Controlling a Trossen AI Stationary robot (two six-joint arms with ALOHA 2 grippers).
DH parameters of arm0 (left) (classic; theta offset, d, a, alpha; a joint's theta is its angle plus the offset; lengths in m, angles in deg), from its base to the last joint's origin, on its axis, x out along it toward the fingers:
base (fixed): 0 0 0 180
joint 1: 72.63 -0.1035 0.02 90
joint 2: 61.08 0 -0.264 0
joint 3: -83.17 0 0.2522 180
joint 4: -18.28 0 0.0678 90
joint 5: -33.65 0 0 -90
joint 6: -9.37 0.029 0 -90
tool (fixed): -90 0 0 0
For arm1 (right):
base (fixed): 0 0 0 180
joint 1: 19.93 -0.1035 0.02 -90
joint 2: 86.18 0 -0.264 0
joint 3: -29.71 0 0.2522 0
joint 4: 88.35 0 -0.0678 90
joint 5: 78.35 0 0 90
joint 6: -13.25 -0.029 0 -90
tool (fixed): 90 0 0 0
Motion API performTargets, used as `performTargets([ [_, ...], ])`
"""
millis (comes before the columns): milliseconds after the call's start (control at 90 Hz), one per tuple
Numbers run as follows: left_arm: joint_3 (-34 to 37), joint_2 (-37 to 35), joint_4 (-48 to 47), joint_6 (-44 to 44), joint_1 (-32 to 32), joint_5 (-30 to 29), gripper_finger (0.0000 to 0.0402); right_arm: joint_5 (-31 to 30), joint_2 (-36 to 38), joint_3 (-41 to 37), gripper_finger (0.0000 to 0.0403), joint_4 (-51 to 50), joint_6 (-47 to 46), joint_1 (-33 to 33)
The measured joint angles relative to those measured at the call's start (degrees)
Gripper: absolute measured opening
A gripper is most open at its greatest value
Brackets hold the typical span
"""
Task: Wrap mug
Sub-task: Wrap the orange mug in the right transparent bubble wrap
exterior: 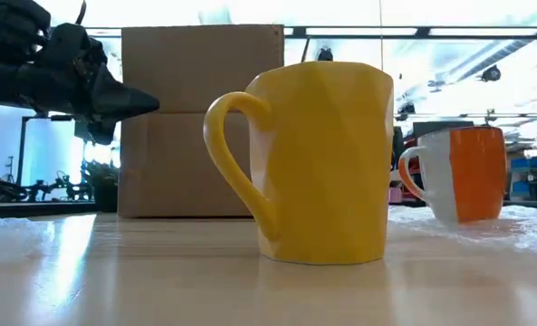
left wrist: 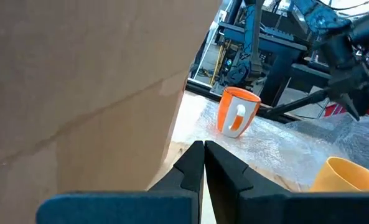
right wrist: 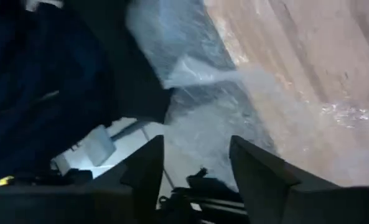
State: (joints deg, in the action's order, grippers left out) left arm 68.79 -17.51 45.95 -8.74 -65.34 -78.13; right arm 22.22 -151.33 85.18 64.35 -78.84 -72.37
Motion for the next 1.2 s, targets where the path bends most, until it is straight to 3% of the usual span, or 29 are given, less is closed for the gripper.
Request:
performTargets([
  [200, 0.0, 0.0, 0.0, 0.0, 0.0, 0.0, 0.0, -9.8, 7.3, 0.0, 0.0194, -3.7, 14.8, 6.2],
  [356, 0.0, 0.1, 0.0, 0.0, 0.0, 0.0, 0.0, -25.6, 10.0, 0.0, 0.0191, -10.4, 39.8, 13.3],
  [422, 0.0, 0.1, 0.0, 0.0, 0.0, -0.1, 0.0, -29.1, 10.4, 0.0, 0.0187, -11.0, 49.2, 15.9],
  [522, 0.0, 0.1, 0.0, 0.0, 0.0, -0.1, 0.0, -29.7, 10.1, 0.0, 0.018, -13.8, 59.4, 19.9],
  [756, 0.0, 0.4, 0.0, 0.0, 0.0, -0.1, 0.0, -27.1, 6.8, -0.1, 0.0158, -29.8, 60.6, 26.9],
  [1200, 0.0, 1.9, 0.1, 0.0, 0.0, -0.1, 0.0, -26.5, -4.8, 0.0, 0.0112, -30.4, 67.9, 30.4],
])
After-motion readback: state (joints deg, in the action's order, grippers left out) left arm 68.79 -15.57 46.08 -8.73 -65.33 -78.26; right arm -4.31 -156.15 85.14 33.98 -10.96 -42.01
